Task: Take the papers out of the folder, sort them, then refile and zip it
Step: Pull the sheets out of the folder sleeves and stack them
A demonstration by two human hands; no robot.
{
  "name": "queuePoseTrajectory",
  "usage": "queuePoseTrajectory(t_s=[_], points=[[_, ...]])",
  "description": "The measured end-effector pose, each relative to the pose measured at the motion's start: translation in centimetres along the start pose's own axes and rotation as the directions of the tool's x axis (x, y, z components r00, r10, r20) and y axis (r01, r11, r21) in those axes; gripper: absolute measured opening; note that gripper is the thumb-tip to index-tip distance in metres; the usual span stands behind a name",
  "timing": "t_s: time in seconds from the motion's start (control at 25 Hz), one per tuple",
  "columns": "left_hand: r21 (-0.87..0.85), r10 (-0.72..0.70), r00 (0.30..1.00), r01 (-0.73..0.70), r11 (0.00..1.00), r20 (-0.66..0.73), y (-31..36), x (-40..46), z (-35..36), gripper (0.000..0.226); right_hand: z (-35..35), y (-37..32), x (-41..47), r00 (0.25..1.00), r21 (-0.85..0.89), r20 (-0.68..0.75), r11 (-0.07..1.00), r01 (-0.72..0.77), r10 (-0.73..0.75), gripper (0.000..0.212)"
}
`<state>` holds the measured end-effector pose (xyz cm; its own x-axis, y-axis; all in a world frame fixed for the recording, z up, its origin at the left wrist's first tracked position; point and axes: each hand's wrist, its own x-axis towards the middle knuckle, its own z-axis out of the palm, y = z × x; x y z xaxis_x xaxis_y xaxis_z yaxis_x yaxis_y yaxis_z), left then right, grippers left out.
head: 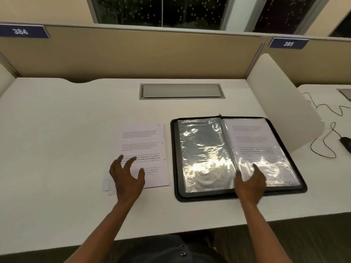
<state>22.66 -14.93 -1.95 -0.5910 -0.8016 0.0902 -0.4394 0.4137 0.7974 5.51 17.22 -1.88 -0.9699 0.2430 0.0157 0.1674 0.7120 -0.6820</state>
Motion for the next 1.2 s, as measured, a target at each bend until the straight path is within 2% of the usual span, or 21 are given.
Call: queuePoseTrajectory(t_s=[0.04, 0.12, 0.24, 0.32, 0.4, 0.48, 0.56, 0.68, 0.76, 0.8, 0.84, 0.88, 0.96, 1.04, 1.08, 1.12, 1.16, 1.2], points=[[-0.019, 0.011, 0.999, -0.010, 1.000, 0.034, 1.0, -1.0, 0.8, 0.048, -1.2, 2.2, 1.5, 0.998, -0.126, -0.005, 0.990, -0.061, 0.060, 0.073], [-0.034, 0.033, 0.994, -0.030, 0.999, 0.106, 2.6, -2.9, 2.7, 0.049, -2.7, 5.6, 3.7, 0.986, -0.346, 0.086, 0.932, -0.108, 0.146, 0.078], [-0.074, 0.141, 0.962, -0.127, 0.989, 0.235, 5.8, -4.7, 5.9, 0.050, -3.6, 7.6, 5.1, 0.976, -0.507, 0.190, 0.862, 0.009, 0.102, 0.067], [-0.105, 0.195, 0.936, -0.172, 0.980, 0.292, 8.5, -5.1, 7.6, 0.047, -3.5, 6.8, 5.2, 0.990, -0.458, 0.142, 0.887, 0.055, 0.012, 0.061], [-0.146, 0.240, 0.914, -0.202, 0.969, 0.328, 11.1, -5.3, 9.0, 0.043, -3.1, 5.2, 4.4, 0.996, -0.262, 0.060, 0.962, 0.073, -0.060, 0.058], [-0.230, 0.279, 0.892, -0.206, 0.951, 0.357, 13.8, -5.4, 10.4, 0.037, -2.8, 3.1, 2.9, 0.979, -0.111, 0.000, 0.973, 0.203, -0.204, 0.060], [-0.308, 0.258, 0.877, -0.135, 0.942, 0.405, 16.5, -5.2, 11.6, 0.037, -2.4, 1.1, 0.5, 0.898, -0.120, -0.004, 0.892, 0.437, -0.440, 0.062], [-0.367, 0.088, 0.844, 0.134, 0.921, 0.529, 20.4, -4.4, 12.9, 0.065, -1.5, 0.2, -3.6, 0.650, -0.154, 0.203, 0.632, 0.760, -0.732, 0.063], [-0.343, -0.016, 0.820, 0.256, 0.904, 0.571, 21.1, -3.8, 13.7, 0.085, -1.3, 1.3, -4.9, 0.469, -0.074, 0.366, 0.477, 0.876, -0.804, 0.048], [-0.318, -0.046, 0.822, 0.271, 0.909, 0.567, 20.8, -3.7, 13.9, 0.090, -1.3, 1.9, -4.9, 0.412, 0.001, 0.393, 0.448, 0.894, -0.822, 0.036], [-0.294, -0.075, 0.828, 0.281, 0.914, 0.556, 20.2, -3.5, 14.3, 0.092, -1.8, 2.5, -4.6, 0.407, 0.084, 0.383, 0.470, 0.879, -0.829, 0.025], [-0.290, -0.105, 0.830, 0.306, 0.907, 0.547, 19.4, -3.3, 14.6, 0.090, -2.4, 2.9, -4.0, 0.456, 0.153, 0.348, 0.530, 0.834, -0.819, 0.018], [-0.332, -0.154, 0.828, 0.377, 0.865, 0.539, 17.5, -3.1, 14.8, 0.084, -3.9, 3.7, -1.9, 0.669, 0.214, 0.212, 0.701, 0.680, -0.713, 0.013], [-0.334, -0.187, 0.832, 0.400, 0.853, 0.522, 15.4, -2.6, 14.4, 0.083, -5.6, 5.2, 1.8, 0.883, 0.164, 0.038, 0.875, 0.456, -0.467, 0.020], [-0.312, -0.205, 0.836, 0.401, 0.861, 0.509, 14.8, -2.3, 14.0, 0.082, -6.5, 6.3, 3.9, 0.946, 0.108, -0.002, 0.941, 0.322, -0.323, 0.029], [-0.281, -0.221, 0.846, 0.391, 0.876, 0.486, 14.1, -2.0, 13.6, 0.080, -7.3, 7.5, 6.0, 0.982, 0.025, 0.031, 0.982, 0.185, -0.185, 0.042], [-0.239, -0.226, 0.862, 0.363, 0.901, 0.454, 13.5, -1.8, 13.3, 0.076, -8.1, 8.6, 8.0, 0.992, -0.093, 0.113, 0.993, 0.074, -0.063, 0.056], [-0.177, -0.204, 0.894, 0.293, 0.940, 0.399, 13.1, -1.7, 13.1, 0.074, -8.7, 9.5, 9.3, 0.983, -0.222, 0.183, 0.975, 0.027, 0.014, 0.066]])
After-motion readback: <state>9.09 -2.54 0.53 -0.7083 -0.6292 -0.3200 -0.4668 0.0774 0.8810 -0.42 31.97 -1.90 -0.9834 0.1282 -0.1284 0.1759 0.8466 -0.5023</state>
